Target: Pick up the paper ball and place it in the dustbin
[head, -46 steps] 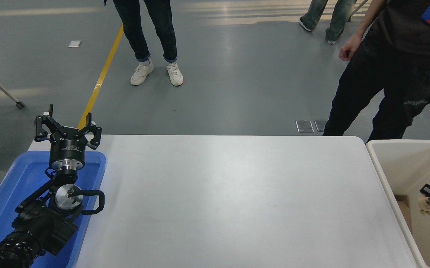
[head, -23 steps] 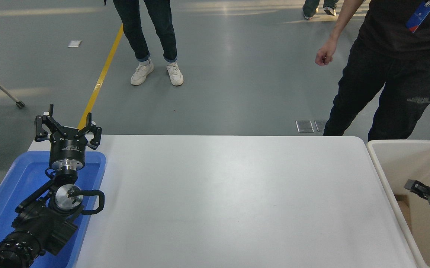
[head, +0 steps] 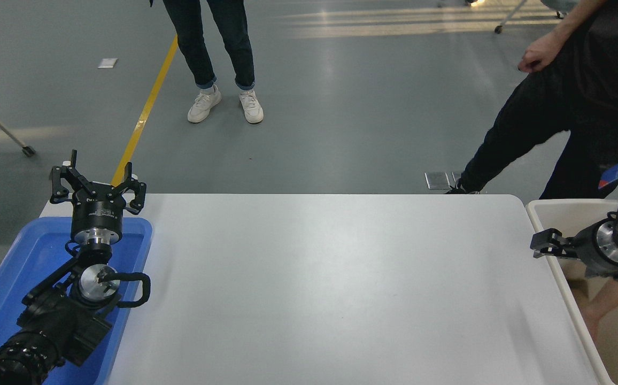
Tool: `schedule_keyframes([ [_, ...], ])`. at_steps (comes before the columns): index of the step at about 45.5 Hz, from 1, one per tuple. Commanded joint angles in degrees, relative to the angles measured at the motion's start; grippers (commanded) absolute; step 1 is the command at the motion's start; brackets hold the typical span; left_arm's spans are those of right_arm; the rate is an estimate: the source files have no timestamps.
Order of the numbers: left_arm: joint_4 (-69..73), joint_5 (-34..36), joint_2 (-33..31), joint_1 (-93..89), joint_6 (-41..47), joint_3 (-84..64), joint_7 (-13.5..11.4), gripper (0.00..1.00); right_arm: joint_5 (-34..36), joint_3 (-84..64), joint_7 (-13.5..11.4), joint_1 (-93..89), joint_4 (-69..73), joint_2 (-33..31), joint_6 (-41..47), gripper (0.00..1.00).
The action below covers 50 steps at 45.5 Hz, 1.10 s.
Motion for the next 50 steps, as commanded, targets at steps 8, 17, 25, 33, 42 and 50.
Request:
schedule_keyframes([
  [8, 0.0, 0.0, 0.0, 0.0, -0.1, 0.0, 0.1, 0.99, 4.9, -3.4, 0.0, 17.8, 11.9, 5.4, 8.3, 1.0],
  [17, 0.0, 0.0, 0.0, 0.0, 0.0, 0.0, 0.0, 0.99, 8.7, -3.7, 0.0, 22.3, 12.3, 11.3, 10.0, 1.0],
  [25, 0.0, -0.1, 0.0, 0.0, 0.0, 0.0, 0.0, 0.99, 12.0, -3.7, 0.1, 26.4, 13.6, 15.7, 10.7, 1.0],
  [33, 0.0, -0.2, 0.0, 0.0, 0.0, 0.0, -0.1, 0.99, 16.4, -3.8, 0.4, 29.9, 14.5, 20.9, 13.3, 1.0],
  [42, 0.0, -0.2, 0.0, 0.0, 0.0, 0.0, -0.1, 0.99, 18.9, -4.0, 0.5, 32.3, 15.8, 25.6, 14.0, 1.0],
  [50, 0.0, -0.2, 0.0, 0.0, 0.0, 0.0, -0.1, 0.99, 20.3, -9.0, 0.7, 37.8, 24.7, 27.1, 14.2, 1.0],
])
